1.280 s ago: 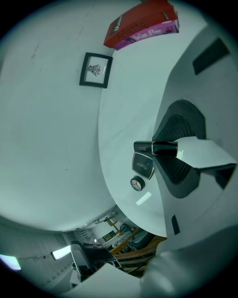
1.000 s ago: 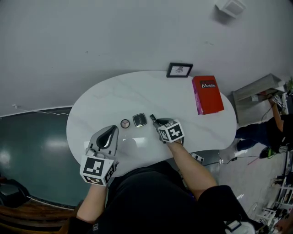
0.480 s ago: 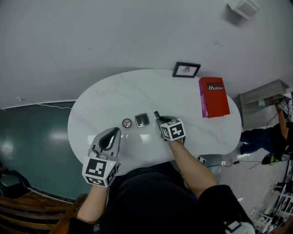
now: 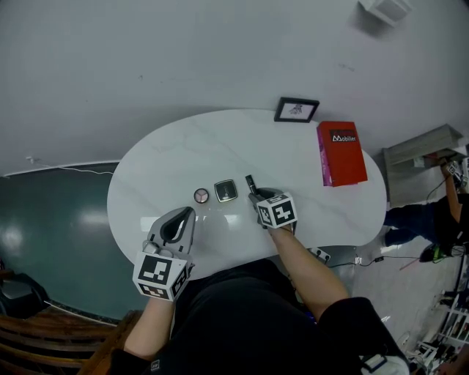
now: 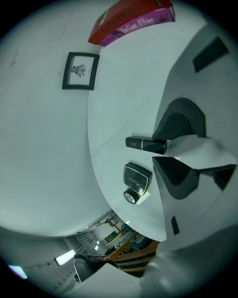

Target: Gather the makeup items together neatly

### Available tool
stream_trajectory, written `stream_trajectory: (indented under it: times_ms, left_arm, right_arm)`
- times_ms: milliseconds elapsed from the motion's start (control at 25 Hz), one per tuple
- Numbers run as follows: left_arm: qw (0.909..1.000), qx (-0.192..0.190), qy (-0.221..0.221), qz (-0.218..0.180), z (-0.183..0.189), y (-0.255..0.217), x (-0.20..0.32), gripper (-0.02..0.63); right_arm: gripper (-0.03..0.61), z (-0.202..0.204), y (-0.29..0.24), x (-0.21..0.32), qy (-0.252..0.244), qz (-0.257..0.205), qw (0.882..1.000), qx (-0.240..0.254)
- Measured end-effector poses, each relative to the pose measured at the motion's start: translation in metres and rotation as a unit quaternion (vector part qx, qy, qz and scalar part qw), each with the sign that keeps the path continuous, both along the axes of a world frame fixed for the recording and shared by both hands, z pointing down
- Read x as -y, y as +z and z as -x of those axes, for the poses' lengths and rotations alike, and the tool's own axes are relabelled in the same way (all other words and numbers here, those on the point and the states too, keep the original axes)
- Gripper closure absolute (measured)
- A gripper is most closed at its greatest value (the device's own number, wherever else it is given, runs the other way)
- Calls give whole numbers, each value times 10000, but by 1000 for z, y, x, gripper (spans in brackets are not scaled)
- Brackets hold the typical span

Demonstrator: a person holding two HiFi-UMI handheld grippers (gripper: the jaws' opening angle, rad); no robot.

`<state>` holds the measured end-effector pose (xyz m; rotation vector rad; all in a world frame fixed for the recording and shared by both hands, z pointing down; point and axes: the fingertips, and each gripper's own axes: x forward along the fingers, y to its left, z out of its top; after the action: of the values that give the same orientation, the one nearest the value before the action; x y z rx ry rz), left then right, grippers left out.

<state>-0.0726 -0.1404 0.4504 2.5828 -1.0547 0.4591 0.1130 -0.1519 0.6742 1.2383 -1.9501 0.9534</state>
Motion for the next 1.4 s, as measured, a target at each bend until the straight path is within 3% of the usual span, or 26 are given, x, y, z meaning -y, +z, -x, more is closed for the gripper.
stream_trajectory:
  times_ms: [600, 800, 1080, 1400]
  left_arm:
    - [9999, -73, -93, 32, 12, 1, -1, 594]
    - [9997, -199, -77, -73, 14, -7, 0, 594]
    - [9986, -437, 54, -288, 19, -24, -3, 594]
    - [9964, -598, -20, -604, 30, -52, -8, 594]
  right_arm:
    - [466, 13, 1, 2, -102, 28, 9999, 21]
    - [425, 11, -12, -1, -117, -47, 9999, 98]
    - [425, -6, -90, 8, 358, -1037, 9935, 315]
    - [456, -4, -213, 7, 375, -2434, 9668, 686]
